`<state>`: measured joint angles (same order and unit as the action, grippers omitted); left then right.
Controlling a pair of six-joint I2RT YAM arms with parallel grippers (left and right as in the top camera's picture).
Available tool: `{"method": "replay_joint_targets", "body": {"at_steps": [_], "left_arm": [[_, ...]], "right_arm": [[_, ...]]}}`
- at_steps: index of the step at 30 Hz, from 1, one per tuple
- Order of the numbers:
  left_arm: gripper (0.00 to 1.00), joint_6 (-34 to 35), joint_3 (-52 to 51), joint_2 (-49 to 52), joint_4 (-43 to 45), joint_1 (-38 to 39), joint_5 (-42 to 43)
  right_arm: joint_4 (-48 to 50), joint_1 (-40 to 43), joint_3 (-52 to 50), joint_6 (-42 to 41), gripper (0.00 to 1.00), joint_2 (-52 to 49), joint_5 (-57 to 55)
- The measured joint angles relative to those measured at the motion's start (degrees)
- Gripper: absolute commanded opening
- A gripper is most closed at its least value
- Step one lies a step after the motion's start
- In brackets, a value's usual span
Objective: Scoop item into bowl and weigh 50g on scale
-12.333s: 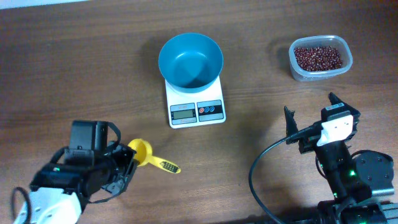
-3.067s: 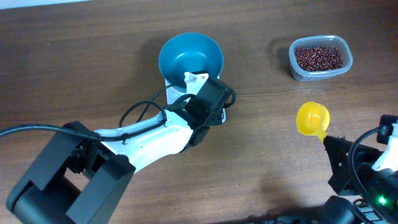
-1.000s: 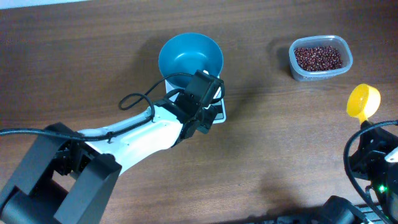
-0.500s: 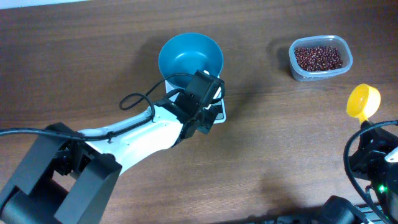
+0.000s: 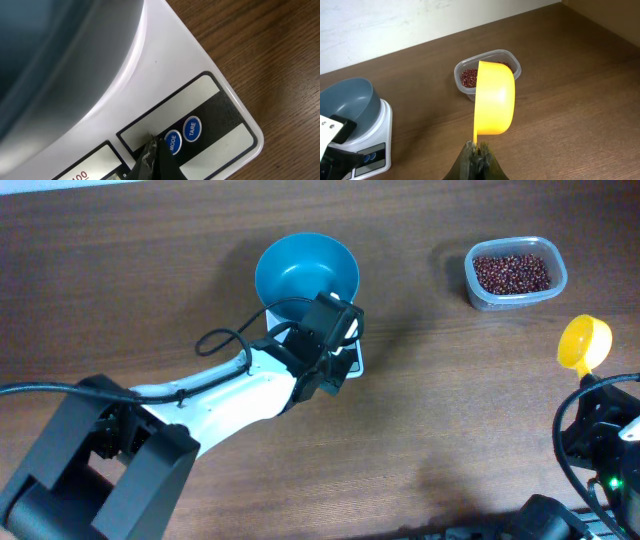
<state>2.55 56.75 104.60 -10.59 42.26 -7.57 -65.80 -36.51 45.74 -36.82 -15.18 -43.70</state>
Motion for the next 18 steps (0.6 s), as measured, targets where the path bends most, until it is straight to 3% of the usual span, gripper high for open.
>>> {"method": "replay_joint_targets", "body": {"at_steps": [3, 10, 13, 18], "left_arm": [[0.0, 0.0, 0.5, -3.0, -9.1, 0.0, -0.2], [0.0, 0.0, 0.6, -33.2, -14.6, -0.6, -0.6], [0.0, 0.0, 0.6, -41.4, -14.3, -8.7, -1.2], [0.0, 0.3, 0.6, -42.4, -15.0, -23.5, -0.3]], "right_arm": [[0.0, 0.0, 0.0, 0.0, 0.04, 0.0, 0.0], [0.0, 0.0, 0.0, 0.0, 0.04, 0.0, 0.0], [0.0, 0.0, -0.1, 0.0, 0.04, 0.0, 0.0], [0.0, 0.0, -0.1, 0.0, 0.04, 0.0, 0.0]]}}
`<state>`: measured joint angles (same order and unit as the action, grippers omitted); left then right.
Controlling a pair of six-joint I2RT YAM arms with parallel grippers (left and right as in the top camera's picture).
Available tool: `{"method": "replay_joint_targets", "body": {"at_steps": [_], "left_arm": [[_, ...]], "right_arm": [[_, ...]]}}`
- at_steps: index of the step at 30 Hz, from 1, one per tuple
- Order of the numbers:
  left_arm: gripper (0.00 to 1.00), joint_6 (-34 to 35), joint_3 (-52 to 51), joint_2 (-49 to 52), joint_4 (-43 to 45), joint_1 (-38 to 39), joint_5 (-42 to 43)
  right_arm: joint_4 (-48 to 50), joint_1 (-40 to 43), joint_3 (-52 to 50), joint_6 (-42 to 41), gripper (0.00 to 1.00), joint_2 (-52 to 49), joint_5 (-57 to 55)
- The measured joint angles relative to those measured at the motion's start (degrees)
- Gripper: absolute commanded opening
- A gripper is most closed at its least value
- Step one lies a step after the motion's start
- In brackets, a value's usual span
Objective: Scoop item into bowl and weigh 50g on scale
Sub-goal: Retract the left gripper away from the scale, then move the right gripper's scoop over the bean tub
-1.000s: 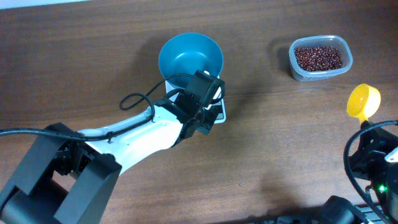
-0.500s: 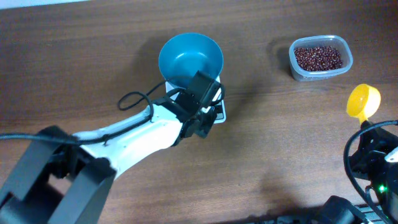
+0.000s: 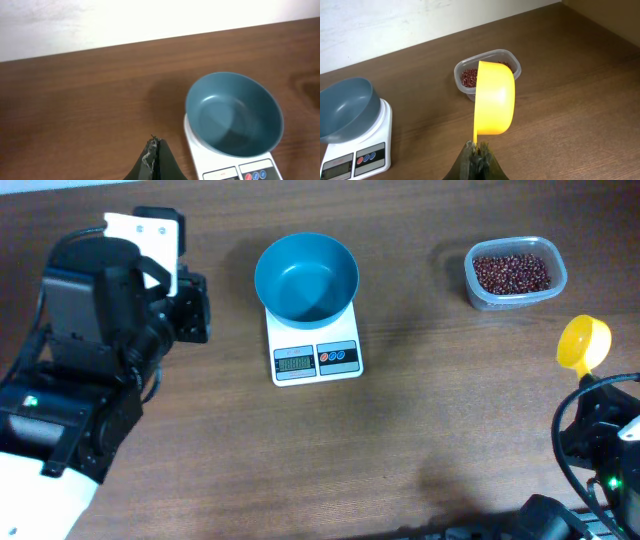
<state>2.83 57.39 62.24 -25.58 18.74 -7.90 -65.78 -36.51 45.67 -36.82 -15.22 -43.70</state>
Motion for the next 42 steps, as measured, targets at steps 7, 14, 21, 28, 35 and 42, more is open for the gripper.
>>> {"method": "replay_joint_targets", "body": {"at_steps": [7, 14, 21, 28, 35, 42], "left_arm": [[0.0, 0.0, 0.0, 0.0, -1.6, -7.3, 8.9], [0.0, 0.0, 0.0, 0.7, -0.8, -7.4, 9.5], [0.19, 0.1, 0.0, 0.8, -0.8, -7.4, 9.5], [0.99, 0.6, 0.0, 0.9, -5.6, -7.5, 9.5], [0.99, -19.0, 1.4, 1.1, -21.9, -7.5, 25.4], [0.99, -28.8, 14.7, 1.3, -36.6, -7.5, 26.7]], "right_arm": [[7.3, 0.0, -0.3, 0.0, 0.04, 0.0, 0.8], [28.5, 0.0, -0.9, 0.0, 0.04, -0.3, 8.0], [29.7, 0.0, -0.9, 3.1, 0.04, -7.6, 7.6], [33.2, 2.4, 2.3, 3.8, 0.04, -25.9, 8.2], [37.4, 17.0, 7.7, 3.9, 0.04, -33.9, 16.9], [44.4, 19.0, 8.0, 8.6, 0.04, -43.0, 22.8]]}}
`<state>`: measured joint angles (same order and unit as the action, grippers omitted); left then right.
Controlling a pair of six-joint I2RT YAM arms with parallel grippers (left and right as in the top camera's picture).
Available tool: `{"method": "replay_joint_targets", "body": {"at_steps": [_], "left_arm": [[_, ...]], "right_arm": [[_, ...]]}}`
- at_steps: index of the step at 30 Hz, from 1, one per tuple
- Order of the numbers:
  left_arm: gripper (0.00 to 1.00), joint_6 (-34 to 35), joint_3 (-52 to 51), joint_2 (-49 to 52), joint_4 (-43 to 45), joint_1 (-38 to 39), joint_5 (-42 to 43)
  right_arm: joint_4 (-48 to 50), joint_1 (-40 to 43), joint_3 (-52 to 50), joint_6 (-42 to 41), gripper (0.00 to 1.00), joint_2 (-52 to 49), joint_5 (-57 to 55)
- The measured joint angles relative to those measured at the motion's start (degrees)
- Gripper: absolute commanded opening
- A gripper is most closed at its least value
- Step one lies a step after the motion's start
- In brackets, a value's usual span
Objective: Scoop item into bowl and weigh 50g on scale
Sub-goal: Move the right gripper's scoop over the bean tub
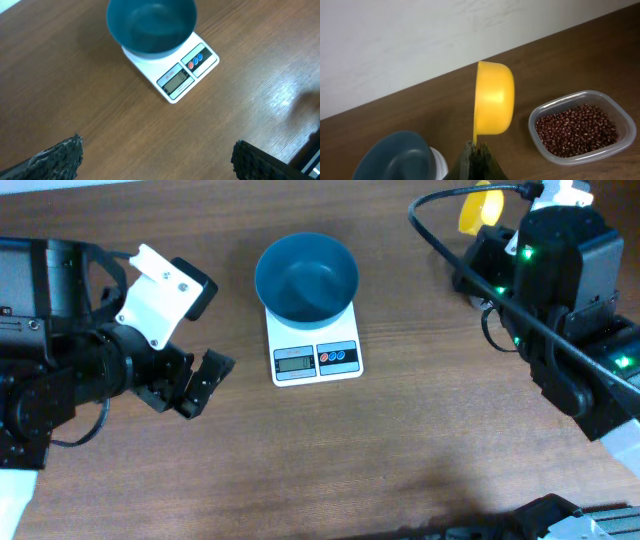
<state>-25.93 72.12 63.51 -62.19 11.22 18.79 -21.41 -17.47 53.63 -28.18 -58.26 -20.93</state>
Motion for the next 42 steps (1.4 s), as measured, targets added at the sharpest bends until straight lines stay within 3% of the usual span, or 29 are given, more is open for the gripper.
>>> {"method": "replay_joint_targets", "body": {"at_steps": [5, 7, 12, 30, 39, 42], "left_arm": [[0.99, -0.1, 0.0, 0.9, -0.6, 0.0, -1.6], [0.99, -0.5, 0.0, 3.3, -0.6, 0.7, -0.6], [0.99, -2.4, 0.0, 6.6, -0.6, 8.2, 0.5], [0.99, -2.6, 0.0, 6.6, -4.5, 8.2, -4.1], [0.99, -2.8, -5.0, 6.9, -2.9, 8.2, -4.7], [0.99, -2.8, -5.0, 6.9, -2.9, 8.2, -4.7]], "right_arm": [[-3.5, 15.0, 0.1, 0.2, 0.04, -0.2, 17.5], [-3.7, 16.9, 0.1, 0.4, 0.04, -0.2, 21.3], [-3.7, 17.2, 0.1, 4.2, 0.04, -0.6, 23.7], [-3.7, 17.2, 0.1, 6.3, 0.04, -1.9, 23.9], [-3.7, 17.2, 0.1, 6.3, 0.04, -1.9, 23.8], [-4.1, 17.2, 0.1, 10.1, 0.04, -1.9, 23.8]]}}
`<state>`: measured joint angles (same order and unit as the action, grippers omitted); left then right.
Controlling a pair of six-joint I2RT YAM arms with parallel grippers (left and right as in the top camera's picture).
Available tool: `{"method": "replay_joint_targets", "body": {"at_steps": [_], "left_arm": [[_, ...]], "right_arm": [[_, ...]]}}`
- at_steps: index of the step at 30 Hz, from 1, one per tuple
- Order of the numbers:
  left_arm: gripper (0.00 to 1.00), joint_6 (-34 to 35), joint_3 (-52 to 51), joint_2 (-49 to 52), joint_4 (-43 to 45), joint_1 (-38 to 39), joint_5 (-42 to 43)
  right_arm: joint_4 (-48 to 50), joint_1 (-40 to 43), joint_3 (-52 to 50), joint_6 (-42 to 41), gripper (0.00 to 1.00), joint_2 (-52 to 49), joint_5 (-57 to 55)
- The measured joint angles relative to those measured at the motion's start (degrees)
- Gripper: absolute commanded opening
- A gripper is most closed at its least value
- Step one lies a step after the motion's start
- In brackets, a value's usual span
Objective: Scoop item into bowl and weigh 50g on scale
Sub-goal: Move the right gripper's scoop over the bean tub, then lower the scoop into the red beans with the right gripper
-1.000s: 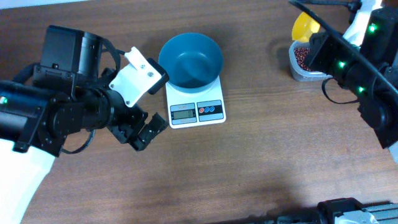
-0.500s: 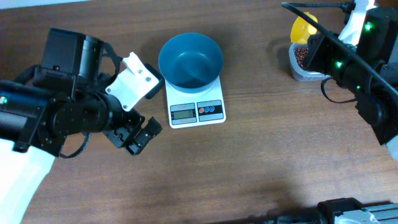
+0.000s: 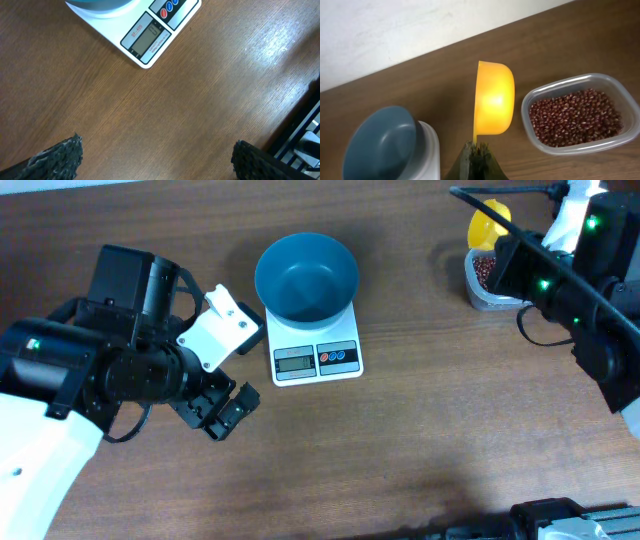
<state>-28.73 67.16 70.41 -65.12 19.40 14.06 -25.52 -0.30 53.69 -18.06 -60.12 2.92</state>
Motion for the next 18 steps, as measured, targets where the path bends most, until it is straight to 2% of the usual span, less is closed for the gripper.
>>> {"method": "replay_joint_targets", "body": {"at_steps": [3, 6, 9, 12, 18], "left_arm": [[0.99, 0.0, 0.0, 0.0, 0.0, 0.0, 0.0], [0.99, 0.0, 0.0, 0.0, 0.0, 0.0, 0.0], [0.99, 0.0, -0.1, 0.0, 0.0, 0.0, 0.0], [0.99, 0.0, -0.2, 0.0, 0.0, 0.0, 0.0], [0.99, 0.0, -0.2, 0.0, 0.0, 0.0, 0.0]], "right_arm": [[-2.7, 0.8, 0.1, 4.8, 0.04, 0.0, 0.2], [-9.2, 6.6, 3.3, 11.1, 0.04, -0.9, 1.3], [-16.4, 10.1, 10.0, 20.1, 0.04, -6.7, 1.4], [-17.7, 10.1, 10.7, 27.6, 0.04, -13.1, -1.9], [-20.0, 10.1, 10.9, 32.1, 0.04, -14.8, -5.9]]}}
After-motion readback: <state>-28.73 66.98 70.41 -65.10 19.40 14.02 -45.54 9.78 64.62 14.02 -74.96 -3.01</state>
